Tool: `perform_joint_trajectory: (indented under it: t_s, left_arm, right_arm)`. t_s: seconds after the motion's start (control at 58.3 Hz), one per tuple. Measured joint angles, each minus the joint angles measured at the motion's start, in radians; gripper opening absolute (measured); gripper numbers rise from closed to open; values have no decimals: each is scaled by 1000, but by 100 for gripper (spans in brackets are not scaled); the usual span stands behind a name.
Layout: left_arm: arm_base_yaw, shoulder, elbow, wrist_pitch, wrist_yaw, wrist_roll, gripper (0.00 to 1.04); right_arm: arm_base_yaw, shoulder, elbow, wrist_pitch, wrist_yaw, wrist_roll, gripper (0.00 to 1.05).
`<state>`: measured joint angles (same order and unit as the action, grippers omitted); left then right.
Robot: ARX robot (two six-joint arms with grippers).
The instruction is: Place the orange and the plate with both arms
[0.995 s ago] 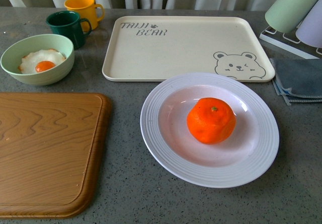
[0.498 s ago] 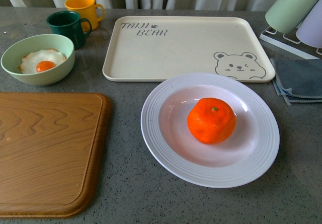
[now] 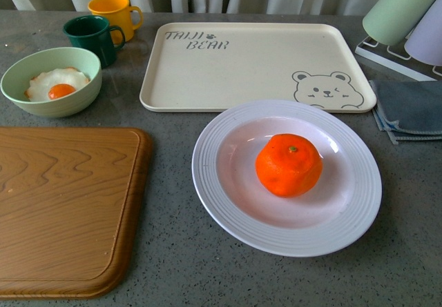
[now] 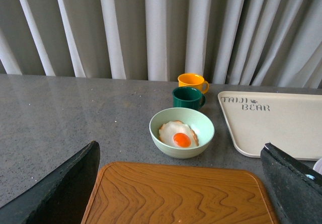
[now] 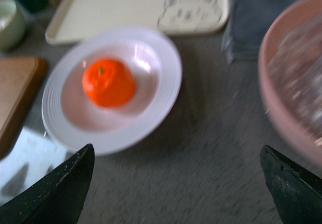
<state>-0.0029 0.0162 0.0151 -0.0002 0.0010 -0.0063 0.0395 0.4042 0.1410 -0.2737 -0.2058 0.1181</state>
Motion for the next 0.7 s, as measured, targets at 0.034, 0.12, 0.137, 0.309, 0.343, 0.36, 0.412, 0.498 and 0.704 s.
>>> perform_joint_trajectory:
  t_s: [0.034,0.12,0.137,0.309,0.343,0.36,0.412,0.498,0.704]
  left_arm:
    - [0,0,0,0,-1,0,96]
    - [0,0,0,0,-1,0,96]
    - [0,0,0,0,-1,0,96]
    - [0,0,0,0,-1,0,96]
    - [0,0,0,0,-1,0,96]
    - [0,0,0,0,-1,0,96]
    - [0,0,0,0,-1,0,96]
    - [0,0,0,0,-1,0,96]
    - [0,0,0,0,-1,0,96]
  right_arm:
    - [18,72,-6,36,3,24,96]
    - [47,233,-15,150,14,71,96]
    - [54,275,-18,185,21,83,96]
    - [90,600,-19,457,6,199,96]
    - [95,670,-16,511,-24,233,96]
    - [100,716,-12,547,-49,264,96]
    - [106,803,-1,616,-72,304,96]
    - [114,949,31,724,-81,390,96]
    - [118,1149,81,845,-83,483,96]
